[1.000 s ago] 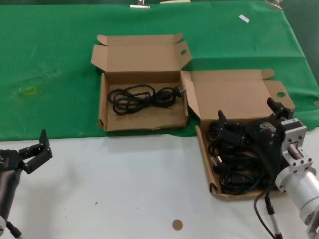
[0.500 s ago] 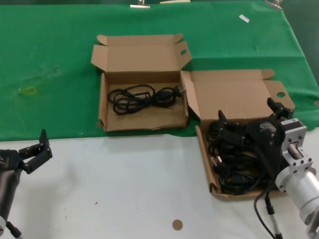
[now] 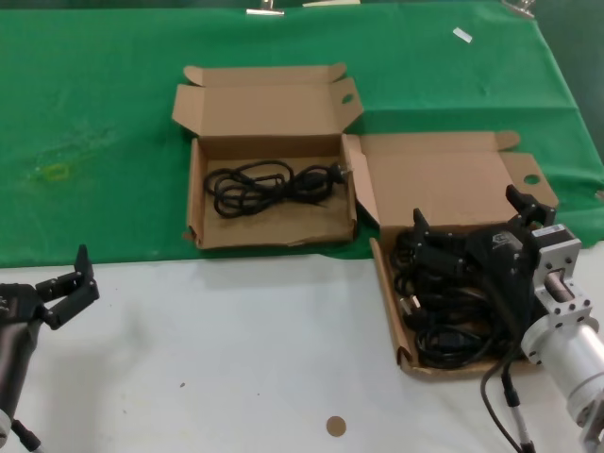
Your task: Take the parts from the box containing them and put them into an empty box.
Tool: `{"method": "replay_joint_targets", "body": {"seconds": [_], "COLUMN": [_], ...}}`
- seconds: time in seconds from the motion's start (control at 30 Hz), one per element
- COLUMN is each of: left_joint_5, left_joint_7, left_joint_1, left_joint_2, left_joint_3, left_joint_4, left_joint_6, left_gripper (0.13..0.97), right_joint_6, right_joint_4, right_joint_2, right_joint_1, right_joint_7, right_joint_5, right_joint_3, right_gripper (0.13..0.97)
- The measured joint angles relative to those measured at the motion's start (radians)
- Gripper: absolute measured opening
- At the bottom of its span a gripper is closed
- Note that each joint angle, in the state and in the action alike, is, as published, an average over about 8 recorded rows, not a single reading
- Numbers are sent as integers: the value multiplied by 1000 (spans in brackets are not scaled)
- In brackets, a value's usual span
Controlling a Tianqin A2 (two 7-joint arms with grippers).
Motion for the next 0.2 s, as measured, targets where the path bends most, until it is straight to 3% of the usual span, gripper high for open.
{"method": "replay_joint_targets", "body": {"seconds": [0.2], "left_joint_5": [0], "left_joint_7": [0], "left_joint_1": [0], "left_joint_2": [0], "left_joint_3": [0], "left_joint_4": [0], "left_joint_6": [0], "left_gripper": [966], "right_joint_6": [0], "right_joint_4": [0], "right_joint_2": [0], "right_joint_1": [0], "right_joint_7": [0], "right_joint_5": [0], "right_joint_3": [0], "right_gripper": [966]}}
